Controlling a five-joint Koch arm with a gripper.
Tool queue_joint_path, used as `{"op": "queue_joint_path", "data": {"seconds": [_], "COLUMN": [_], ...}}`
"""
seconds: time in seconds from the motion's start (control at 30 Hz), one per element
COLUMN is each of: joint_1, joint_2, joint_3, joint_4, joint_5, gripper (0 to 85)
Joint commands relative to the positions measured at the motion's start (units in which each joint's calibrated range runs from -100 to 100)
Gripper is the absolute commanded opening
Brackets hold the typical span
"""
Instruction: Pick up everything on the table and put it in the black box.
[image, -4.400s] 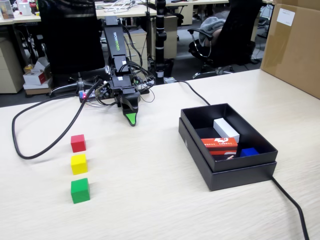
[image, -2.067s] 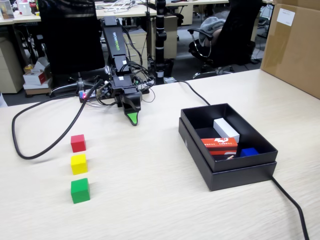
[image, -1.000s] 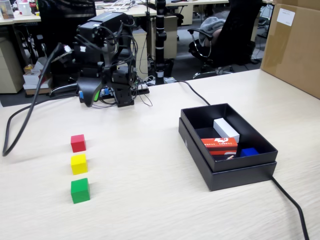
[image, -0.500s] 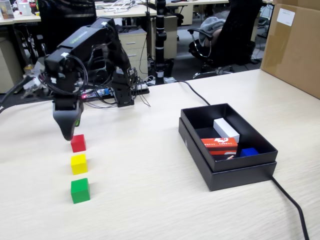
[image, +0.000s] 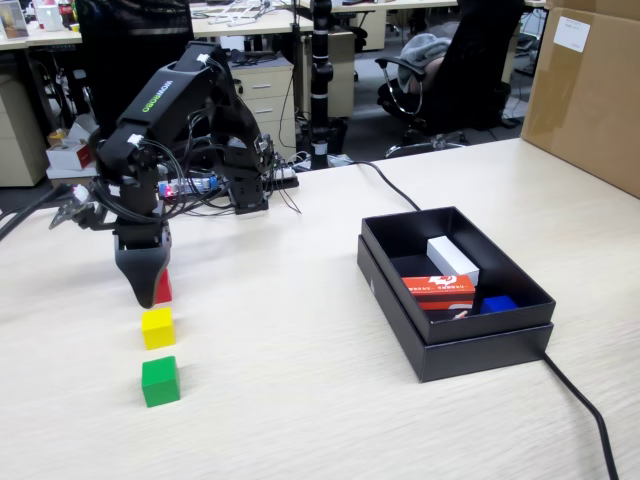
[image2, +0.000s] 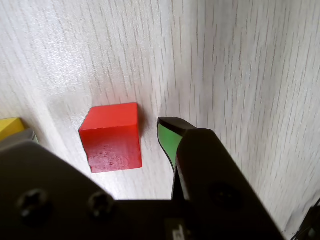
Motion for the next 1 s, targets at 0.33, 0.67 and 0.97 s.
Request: {"op": "queue_joint_path", "data": {"seconds": [0.33, 0.67, 0.97], "joint_1": [0.59, 0.44, 3.13], "joint_2": [3.13, 2.78, -26.13], "joint_3": [3.43, 3.33, -6.64], "joint_4": [0.98, 2.19, -7.75], "joint_5": [0.44, 1.95, 3.61], "gripper": [37.5, 4.4, 4.4]}}
